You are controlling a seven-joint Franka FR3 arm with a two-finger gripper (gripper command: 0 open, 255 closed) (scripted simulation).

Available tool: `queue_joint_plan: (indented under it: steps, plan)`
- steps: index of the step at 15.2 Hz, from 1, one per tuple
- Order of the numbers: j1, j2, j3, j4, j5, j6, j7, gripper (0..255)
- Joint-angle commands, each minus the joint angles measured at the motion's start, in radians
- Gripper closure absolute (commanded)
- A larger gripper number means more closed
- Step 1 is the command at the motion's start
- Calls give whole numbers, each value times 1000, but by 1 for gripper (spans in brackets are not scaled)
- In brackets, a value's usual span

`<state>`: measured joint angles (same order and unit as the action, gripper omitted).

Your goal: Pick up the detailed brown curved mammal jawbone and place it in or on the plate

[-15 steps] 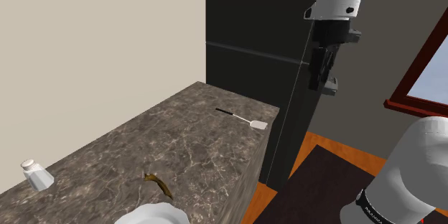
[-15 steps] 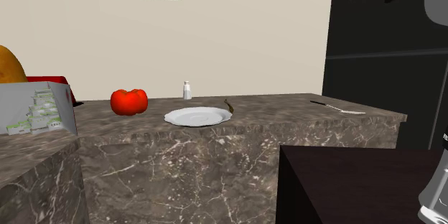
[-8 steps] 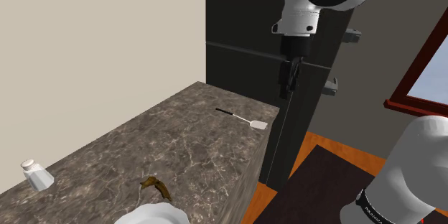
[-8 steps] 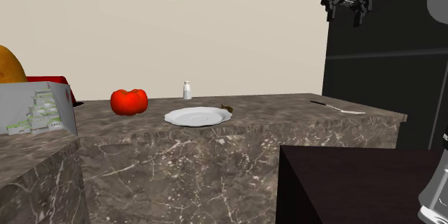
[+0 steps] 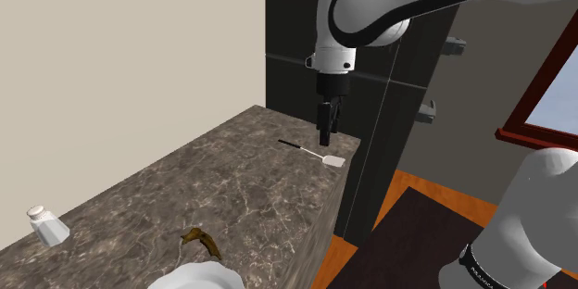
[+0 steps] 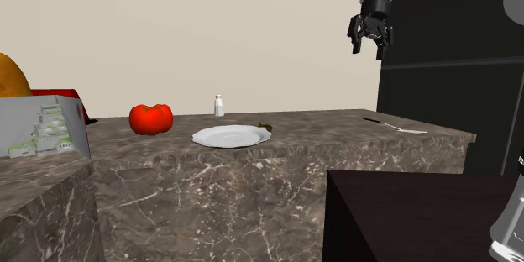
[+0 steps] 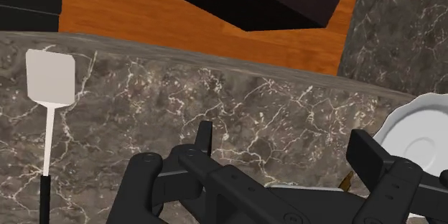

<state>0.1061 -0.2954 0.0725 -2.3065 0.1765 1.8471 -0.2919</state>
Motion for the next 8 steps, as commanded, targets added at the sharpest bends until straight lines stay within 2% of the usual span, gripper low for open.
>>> queue_joint_plan:
  steps: [1,8]
  plan:
    - [16,72,13,37,8,35,-22,0]
    - [62,329,56,193,13,128,-97,0]
